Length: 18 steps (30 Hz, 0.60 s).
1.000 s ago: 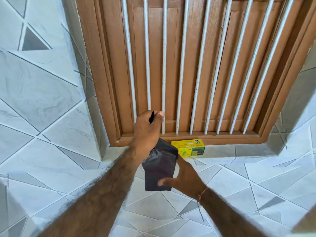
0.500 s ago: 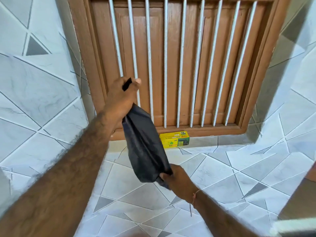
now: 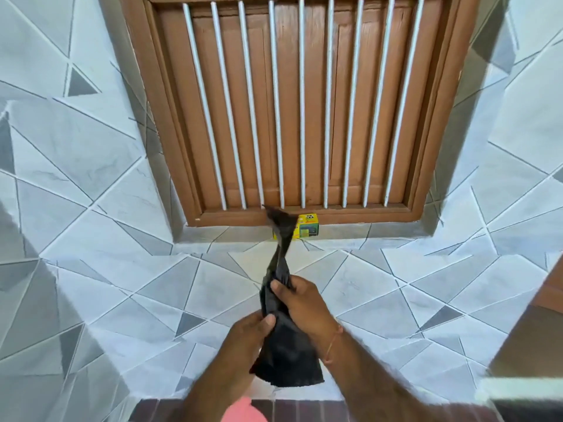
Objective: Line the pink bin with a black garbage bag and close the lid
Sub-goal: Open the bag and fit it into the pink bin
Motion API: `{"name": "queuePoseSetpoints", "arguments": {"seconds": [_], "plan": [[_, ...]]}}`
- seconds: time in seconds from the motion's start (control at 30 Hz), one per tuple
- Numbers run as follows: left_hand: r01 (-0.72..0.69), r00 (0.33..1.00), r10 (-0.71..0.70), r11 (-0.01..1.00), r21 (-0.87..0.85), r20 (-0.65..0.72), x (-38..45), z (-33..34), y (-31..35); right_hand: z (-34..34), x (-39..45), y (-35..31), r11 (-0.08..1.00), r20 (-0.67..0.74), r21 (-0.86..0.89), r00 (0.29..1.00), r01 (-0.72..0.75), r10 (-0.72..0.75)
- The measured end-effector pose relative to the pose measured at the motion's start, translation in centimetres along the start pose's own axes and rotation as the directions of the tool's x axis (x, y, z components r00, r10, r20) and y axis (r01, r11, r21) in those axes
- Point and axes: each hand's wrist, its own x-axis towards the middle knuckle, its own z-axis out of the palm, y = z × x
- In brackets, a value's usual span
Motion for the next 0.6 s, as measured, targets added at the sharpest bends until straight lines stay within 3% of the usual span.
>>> {"name": "queuePoseSetpoints", "arguments": {"seconds": [0.17, 0.37, 0.47, 0.6], "plan": [[-0.087, 0.993, 0.067, 0.973, -0.214, -0.099, -4.3, -2.1, 1.7, 0.9, -3.3, -0.3, 0.92, 0.063, 0.377, 0.994, -0.105, 0.088], [-0.127, 0.924, 0.077, 0.986, -0.11, -0.375, -8.6, -4.3, 3.6, 5.0, -10.4, 1.9, 0.957, 0.239, 0.21, 0.959, -0.201, 0.149], [-0.099, 0.9, 0.109, 0.994, 0.046, -0.422, -10.7, -5.6, 3.1, 8.2, -12.8, 2.1, 0.964, 0.134, 0.198, 0.979, -0.179, 0.154], [-0.081, 0.913, 0.073, 0.997, -0.003, -0.401, -12.8, -7.3, 1.6, 11.6, -15.1, 1.7, 0.981, -0.123, 0.13, 0.979, -0.145, 0.161]]}}
